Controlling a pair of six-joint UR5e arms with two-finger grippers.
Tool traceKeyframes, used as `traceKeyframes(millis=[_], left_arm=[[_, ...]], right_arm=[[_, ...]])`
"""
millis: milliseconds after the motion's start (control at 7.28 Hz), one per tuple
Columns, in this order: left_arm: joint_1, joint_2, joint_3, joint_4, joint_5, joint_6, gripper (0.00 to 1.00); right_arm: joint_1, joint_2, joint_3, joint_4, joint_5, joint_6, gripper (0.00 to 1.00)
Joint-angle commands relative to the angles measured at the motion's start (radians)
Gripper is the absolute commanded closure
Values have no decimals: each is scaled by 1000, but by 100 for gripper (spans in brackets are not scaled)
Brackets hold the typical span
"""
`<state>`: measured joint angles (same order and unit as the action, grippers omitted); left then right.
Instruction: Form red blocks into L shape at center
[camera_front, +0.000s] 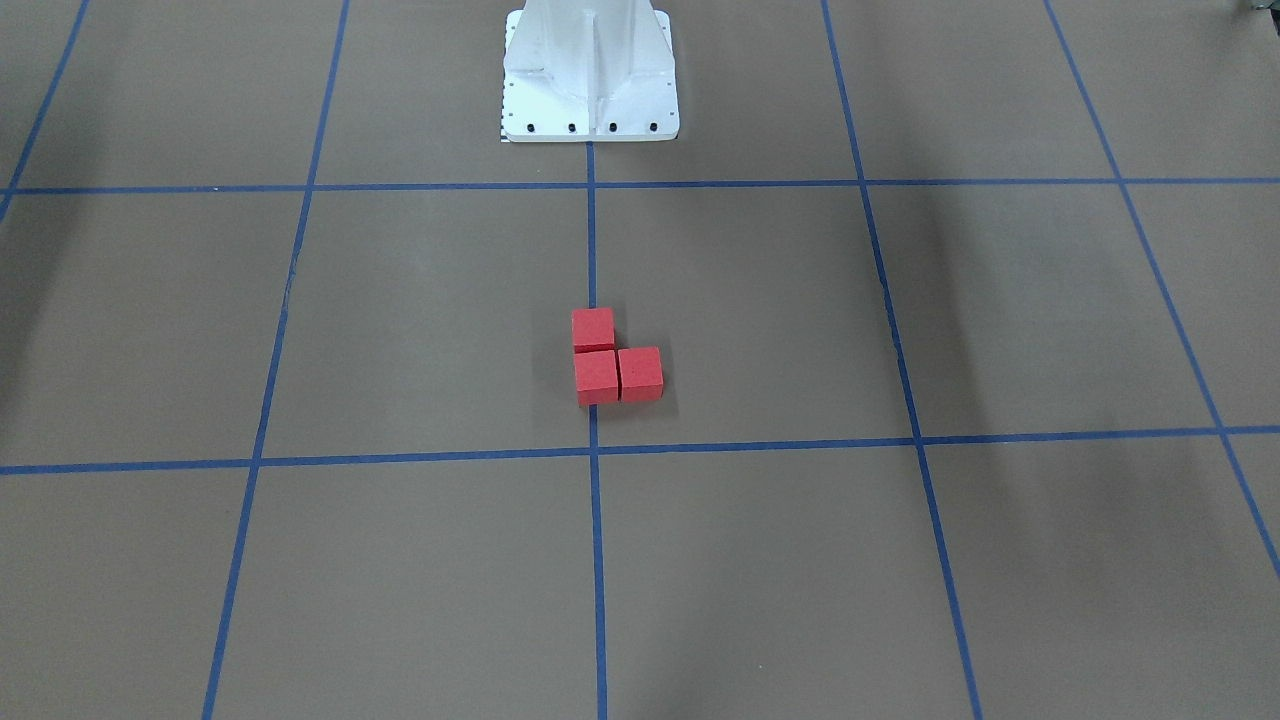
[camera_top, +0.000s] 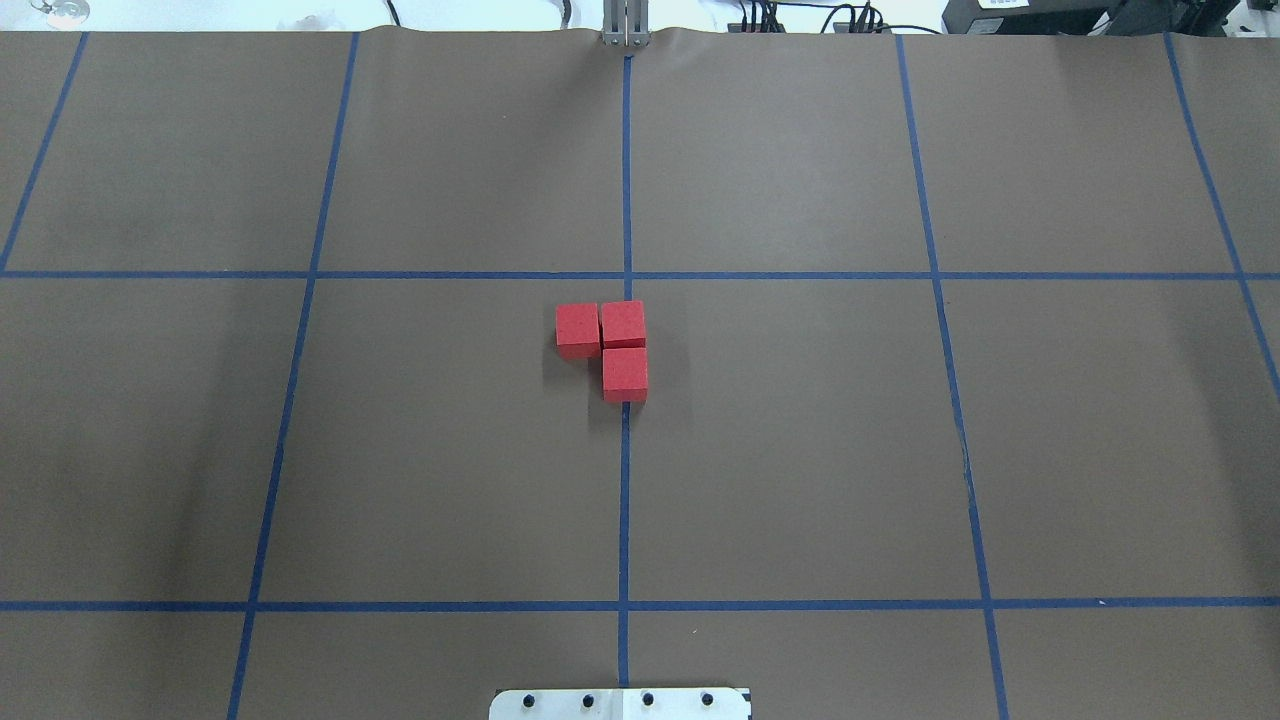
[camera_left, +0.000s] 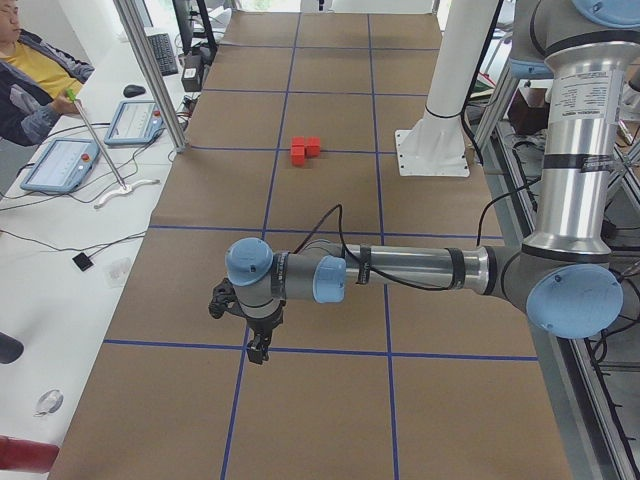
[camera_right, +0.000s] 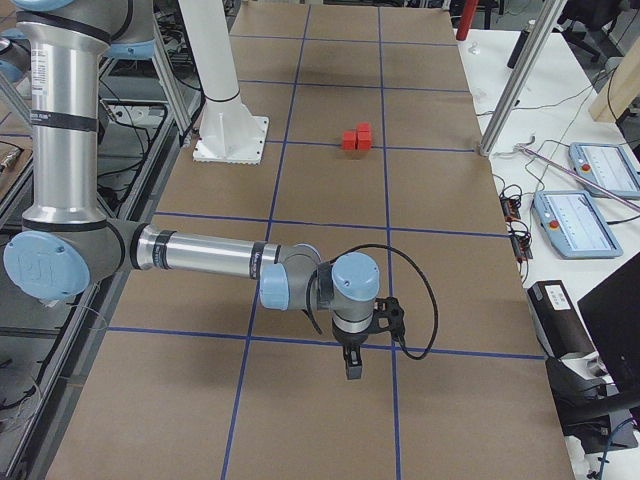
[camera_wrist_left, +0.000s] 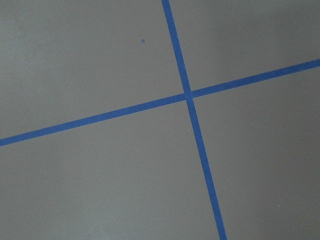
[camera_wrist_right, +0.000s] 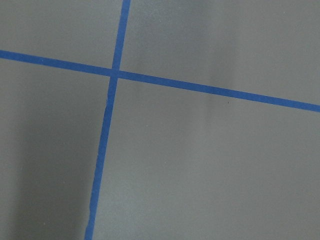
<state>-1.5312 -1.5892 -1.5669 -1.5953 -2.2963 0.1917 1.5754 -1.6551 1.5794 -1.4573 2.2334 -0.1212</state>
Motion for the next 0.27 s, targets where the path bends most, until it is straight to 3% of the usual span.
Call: traceKeyframes(millis=[0,137], left_arm=[[-1,2,-8,0,0,0,0],[-3,3,-10,0,1,0,0]], right_arm=[[0,0,-1,0,0,0,0],[0,0,-1,0,0,0,0]])
